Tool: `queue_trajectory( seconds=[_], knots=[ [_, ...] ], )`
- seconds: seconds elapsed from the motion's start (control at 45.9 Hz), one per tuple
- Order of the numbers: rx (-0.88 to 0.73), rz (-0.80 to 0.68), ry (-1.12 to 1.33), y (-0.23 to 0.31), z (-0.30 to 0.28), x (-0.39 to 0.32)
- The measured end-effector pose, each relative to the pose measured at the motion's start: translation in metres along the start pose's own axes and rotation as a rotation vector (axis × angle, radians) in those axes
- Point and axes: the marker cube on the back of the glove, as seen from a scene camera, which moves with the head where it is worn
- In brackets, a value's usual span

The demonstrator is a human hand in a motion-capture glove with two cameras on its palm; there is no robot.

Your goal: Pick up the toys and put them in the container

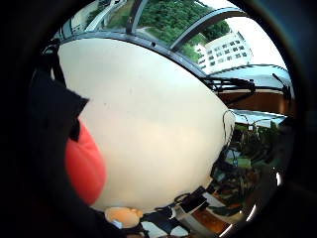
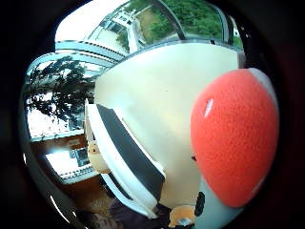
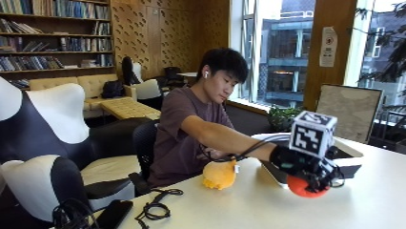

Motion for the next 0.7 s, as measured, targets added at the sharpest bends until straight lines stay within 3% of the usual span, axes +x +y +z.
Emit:
queue_trajectory(
  seconds=[0.152,0.37,0.697],
  knots=[
    [0.084,0.018,0.054,0.057,-0.103,-0.023],
    [0.195,-0.12,0.174,0.13,-0.213,-0.092],
    [0.204,-0.269,0.192,0.16,-0.241,-0.204]
  ],
)
